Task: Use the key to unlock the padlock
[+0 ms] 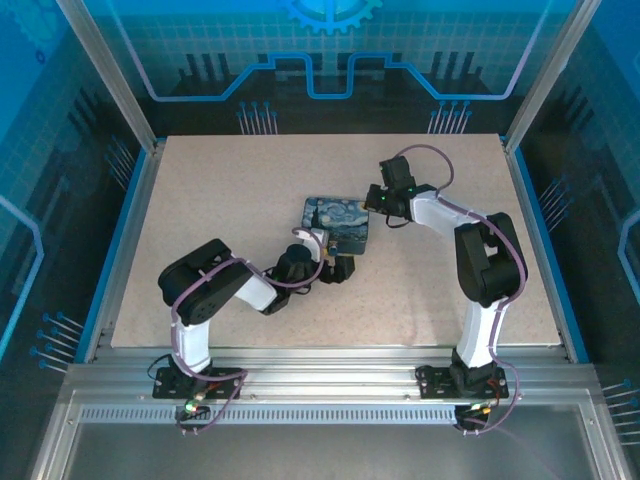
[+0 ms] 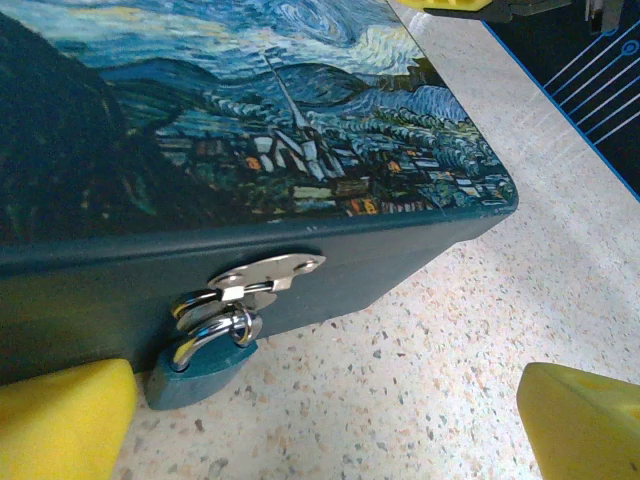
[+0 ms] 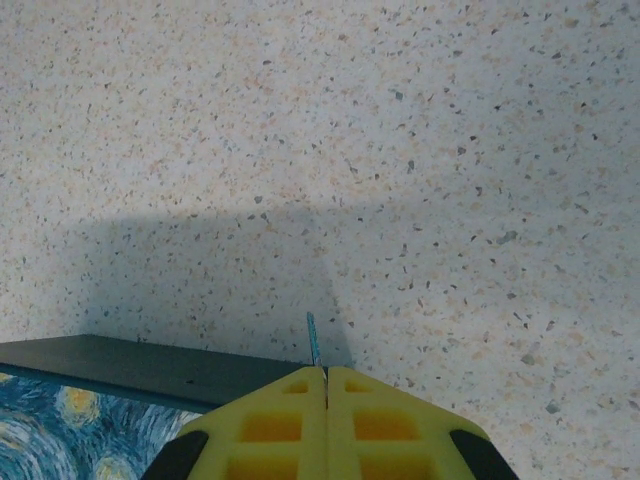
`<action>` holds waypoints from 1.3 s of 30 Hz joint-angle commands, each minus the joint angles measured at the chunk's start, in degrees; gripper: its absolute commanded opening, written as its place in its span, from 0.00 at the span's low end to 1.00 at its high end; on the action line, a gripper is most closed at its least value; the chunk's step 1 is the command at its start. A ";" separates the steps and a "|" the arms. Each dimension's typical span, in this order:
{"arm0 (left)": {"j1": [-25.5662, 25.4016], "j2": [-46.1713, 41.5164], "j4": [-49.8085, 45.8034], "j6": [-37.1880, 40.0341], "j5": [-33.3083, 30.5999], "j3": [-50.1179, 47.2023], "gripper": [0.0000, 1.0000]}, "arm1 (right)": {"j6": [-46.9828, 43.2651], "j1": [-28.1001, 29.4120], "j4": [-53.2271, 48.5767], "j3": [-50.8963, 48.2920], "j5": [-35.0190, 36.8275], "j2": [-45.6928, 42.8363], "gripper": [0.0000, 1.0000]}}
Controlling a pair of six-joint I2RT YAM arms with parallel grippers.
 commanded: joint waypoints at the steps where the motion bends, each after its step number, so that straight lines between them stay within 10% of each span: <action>1: -0.37 1.50 -0.52 2.28 3.61 2.56 0.98 | 0.36 1.77 -0.93 1.62 -2.62 1.91 0.00; 39: 5.81 2.48 5.18 -11.95 15.80 -0.46 0.50 | 0.09 3.79 0.08 0.06 -2.80 0.24 0.00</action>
